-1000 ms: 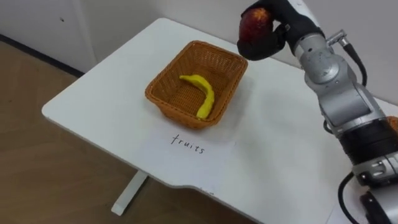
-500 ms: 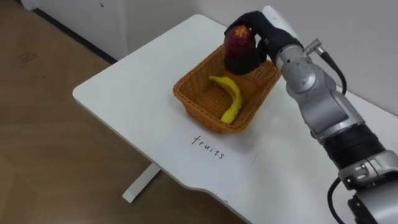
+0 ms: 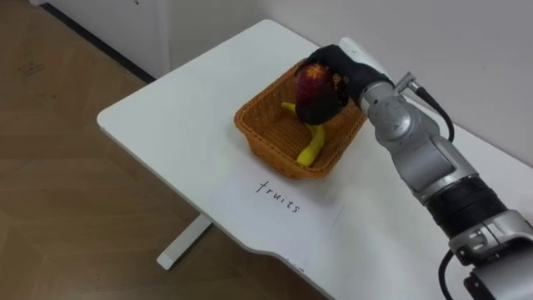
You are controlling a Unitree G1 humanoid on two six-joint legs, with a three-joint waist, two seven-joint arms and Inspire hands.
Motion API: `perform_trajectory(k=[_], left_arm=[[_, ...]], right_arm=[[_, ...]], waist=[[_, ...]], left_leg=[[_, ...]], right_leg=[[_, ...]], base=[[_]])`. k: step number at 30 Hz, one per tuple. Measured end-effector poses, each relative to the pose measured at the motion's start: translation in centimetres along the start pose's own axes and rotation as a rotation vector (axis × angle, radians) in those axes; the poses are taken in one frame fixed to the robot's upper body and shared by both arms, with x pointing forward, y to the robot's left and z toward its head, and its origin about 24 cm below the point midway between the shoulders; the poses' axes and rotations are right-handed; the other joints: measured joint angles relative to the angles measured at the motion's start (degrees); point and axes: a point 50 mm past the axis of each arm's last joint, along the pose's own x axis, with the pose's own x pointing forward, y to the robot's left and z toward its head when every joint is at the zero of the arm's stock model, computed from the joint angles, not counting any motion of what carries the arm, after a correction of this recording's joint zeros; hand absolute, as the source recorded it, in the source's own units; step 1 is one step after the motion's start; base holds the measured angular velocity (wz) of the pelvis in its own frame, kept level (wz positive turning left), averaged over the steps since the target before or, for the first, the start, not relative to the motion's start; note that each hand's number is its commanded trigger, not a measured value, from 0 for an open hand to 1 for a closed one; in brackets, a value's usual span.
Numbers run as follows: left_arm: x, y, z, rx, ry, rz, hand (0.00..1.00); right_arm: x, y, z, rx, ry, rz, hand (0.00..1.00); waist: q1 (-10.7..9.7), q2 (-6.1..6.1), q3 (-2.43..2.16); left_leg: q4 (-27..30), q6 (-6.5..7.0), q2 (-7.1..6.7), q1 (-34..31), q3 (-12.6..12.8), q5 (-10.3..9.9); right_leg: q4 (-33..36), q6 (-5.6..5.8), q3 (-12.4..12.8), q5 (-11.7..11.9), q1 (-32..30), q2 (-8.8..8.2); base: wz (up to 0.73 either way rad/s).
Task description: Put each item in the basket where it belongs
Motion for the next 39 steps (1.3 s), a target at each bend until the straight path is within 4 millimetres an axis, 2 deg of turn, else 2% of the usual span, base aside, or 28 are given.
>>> perform_trajectory(k=[1, 2, 10, 30, 39], left_arm=[[0.0, 0.0, 0.0, 0.0, 0.001, 0.0, 0.0], [0.0, 0.0, -0.1, 0.0, 0.002, 0.0, 0.0], [0.0, 0.0, -0.4, 0.002, 0.014, -0.001, 0.0], [0.0, 0.0, -0.4, 0.002, 0.015, -0.002, 0.0], [0.0, 0.0, -0.4, 0.005, 0.016, -0.004, 0.0]], right_arm=[[0.0, 0.0, 0.0, -0.002, 0.0, 0.0, 0.16], [0.0, 0.0, 0.0, -0.009, 0.0, -0.002, 0.0], [0.1, 0.3, -0.8, -0.024, 0.036, 0.004, 0.0], [0.1, 0.3, -0.8, -0.026, 0.036, 0.004, 0.0], [-0.1, 1.0, -1.5, -0.022, 0.057, 0.022, 0.0]], waist=[[0.01, 0.0, 0.0], [0.01, 0.01, 0.01], [0.02, 0.0, 0.0], [0.33, 0.0, -0.01], [0.37, 0.0, -0.01]], left_leg=[[0.02, 0.0, -0.01, 0.0, 0.0, 0.0], [0.04, 0.0, -0.01, 0.0, 0.0, 0.0], [0.1, -0.01, -0.04, 0.07, 0.0, 0.0], [0.19, -0.02, -0.03, 0.13, -0.01, 0.01], [0.24, -0.02, -0.05, 0.13, -0.02, 0.0]], right_leg=[[0.0, 0.0, 0.02, 0.0, 0.02, 0.0], [0.0, 0.0, 0.02, 0.0, 0.04, 0.0], [-0.01, 0.0, 0.03, 0.0, 0.15, -0.01], [-0.03, 0.0, -0.02, 0.0, 0.23, -0.01], [-0.01, 0.0, 0.02, 0.0, 0.26, -0.05]], base=[[0.0], [0.0], [0.0], [0.0], [0.0]])
